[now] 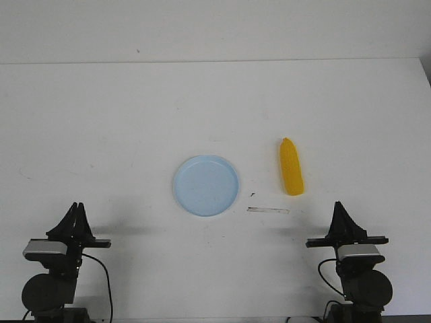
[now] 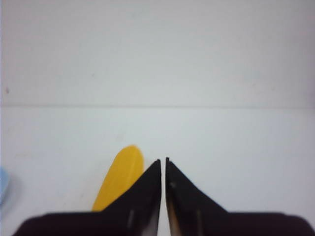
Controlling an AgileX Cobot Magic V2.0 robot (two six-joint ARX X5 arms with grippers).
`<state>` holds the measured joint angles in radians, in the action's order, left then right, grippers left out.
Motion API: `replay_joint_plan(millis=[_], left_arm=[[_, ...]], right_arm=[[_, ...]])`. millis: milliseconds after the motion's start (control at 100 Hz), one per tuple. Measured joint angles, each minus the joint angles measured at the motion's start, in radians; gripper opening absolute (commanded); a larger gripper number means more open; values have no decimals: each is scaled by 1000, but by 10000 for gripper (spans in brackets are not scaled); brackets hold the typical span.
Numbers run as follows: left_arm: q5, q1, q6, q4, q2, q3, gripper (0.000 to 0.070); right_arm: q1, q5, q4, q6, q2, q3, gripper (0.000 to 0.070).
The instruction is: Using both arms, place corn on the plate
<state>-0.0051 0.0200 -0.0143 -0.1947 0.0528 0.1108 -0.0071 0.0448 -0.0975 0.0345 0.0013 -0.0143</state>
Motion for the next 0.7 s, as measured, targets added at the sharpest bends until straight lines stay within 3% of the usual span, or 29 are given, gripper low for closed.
replay_joint_plan(millis=[160,330,470,700], left_arm=[[0,0,0,0,0,0,42],[0,0,0,0,0,0,42],[0,0,0,0,0,0,42],[0,0,0,0,0,0,42]], right_arm=[[0,-21,-2,17,0,-1,5],[7,-27,135,23,65,-79,4],[8,-49,211,25,187,-182,4],[36,-46,215,26,479,-321,4]])
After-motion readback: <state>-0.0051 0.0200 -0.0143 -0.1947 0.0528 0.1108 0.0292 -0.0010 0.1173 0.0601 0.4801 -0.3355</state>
